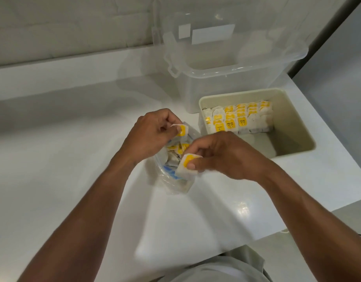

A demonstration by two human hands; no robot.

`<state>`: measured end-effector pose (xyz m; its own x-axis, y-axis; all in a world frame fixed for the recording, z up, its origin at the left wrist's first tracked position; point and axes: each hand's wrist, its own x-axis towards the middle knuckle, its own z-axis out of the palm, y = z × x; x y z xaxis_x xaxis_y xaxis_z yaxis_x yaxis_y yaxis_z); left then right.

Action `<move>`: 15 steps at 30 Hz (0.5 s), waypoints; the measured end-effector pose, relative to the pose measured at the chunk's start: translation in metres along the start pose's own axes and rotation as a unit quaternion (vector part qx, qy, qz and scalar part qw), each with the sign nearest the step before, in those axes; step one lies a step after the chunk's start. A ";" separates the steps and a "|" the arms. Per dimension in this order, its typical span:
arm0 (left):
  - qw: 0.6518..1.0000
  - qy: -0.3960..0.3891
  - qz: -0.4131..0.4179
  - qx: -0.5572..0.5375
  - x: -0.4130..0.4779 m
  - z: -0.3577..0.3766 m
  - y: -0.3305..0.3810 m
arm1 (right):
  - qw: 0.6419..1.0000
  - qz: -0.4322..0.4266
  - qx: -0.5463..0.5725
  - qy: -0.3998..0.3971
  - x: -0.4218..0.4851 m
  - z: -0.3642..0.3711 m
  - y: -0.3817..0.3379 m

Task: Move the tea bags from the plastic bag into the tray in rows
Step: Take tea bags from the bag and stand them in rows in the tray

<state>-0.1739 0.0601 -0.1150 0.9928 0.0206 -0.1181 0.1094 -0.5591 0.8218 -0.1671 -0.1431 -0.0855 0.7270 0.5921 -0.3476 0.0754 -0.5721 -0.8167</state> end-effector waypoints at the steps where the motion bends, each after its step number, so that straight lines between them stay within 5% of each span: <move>1: 1.000 -0.019 -0.007 -0.022 -0.001 -0.001 0.001 | 0.999 0.002 -0.025 0.039 0.005 0.000 -0.002; 4: 0.988 -0.089 -0.036 -0.118 -0.006 -0.002 0.007 | 0.967 0.006 -0.168 0.189 0.019 -0.005 -0.004; 9: 0.994 -0.014 -0.053 -0.096 -0.002 -0.004 0.001 | 0.997 -0.020 0.065 0.031 0.012 -0.013 -0.013; 13: 0.983 -0.076 -0.050 -0.160 -0.007 -0.006 0.011 | 0.977 -0.035 -0.150 0.145 0.026 -0.016 -0.005; 15: 0.993 -0.029 -0.052 -0.103 -0.003 -0.005 0.009 | 0.994 -0.041 -0.038 0.093 0.026 -0.019 -0.007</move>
<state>-0.1757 0.0592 -0.1045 0.9718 0.0178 -0.2351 0.2245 -0.3747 0.8996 -0.1358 -0.1350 -0.0800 0.8297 0.5272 -0.1835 0.1859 -0.5709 -0.7997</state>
